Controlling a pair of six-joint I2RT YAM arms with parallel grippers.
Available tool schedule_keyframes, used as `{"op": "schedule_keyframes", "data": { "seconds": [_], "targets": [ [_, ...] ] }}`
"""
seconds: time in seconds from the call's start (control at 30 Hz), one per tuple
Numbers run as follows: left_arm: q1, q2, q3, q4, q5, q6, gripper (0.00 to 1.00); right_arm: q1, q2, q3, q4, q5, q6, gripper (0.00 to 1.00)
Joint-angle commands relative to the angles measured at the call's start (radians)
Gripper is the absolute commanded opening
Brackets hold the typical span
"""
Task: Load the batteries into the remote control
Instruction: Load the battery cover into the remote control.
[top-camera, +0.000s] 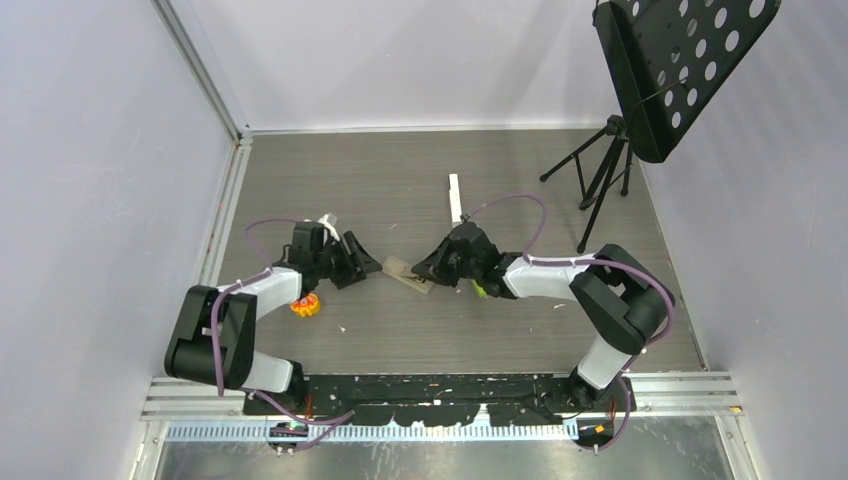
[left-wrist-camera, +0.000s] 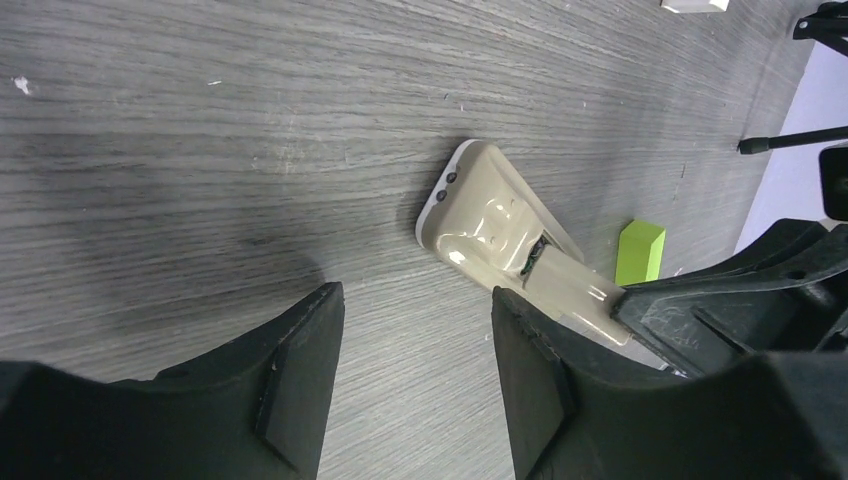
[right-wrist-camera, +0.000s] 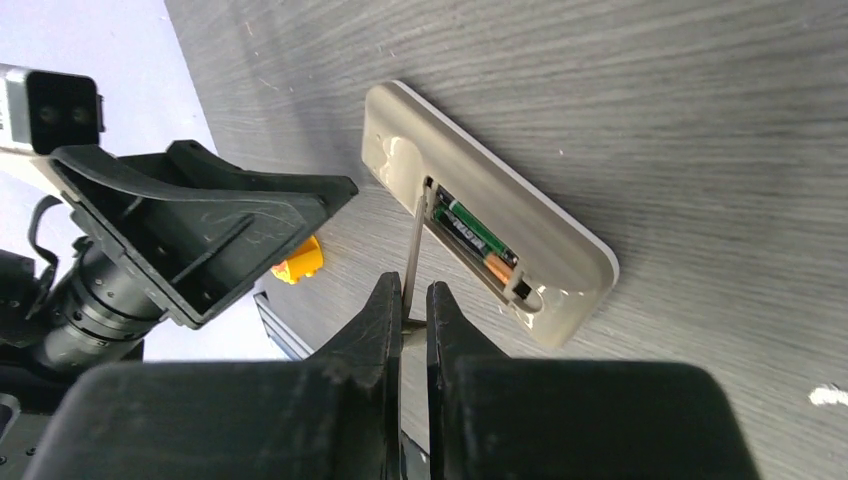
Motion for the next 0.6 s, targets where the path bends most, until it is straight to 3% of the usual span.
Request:
{"op": "schedule_keyframes", "data": {
  "seconds": [0.0, 0.57],
  "targets": [
    [0.003, 0.025, 0.023, 0.087, 0.015, 0.021, 0.57, 0.007, 0.011, 0.02, 0.12, 0.07, 0.03, 0.0],
    [0.003, 0.113, 0.057, 0.104, 0.022, 0.029, 0.54, 0.007, 0.006, -0.026, 0.087, 0.074, 0.053, 0.0]
  ]
}}
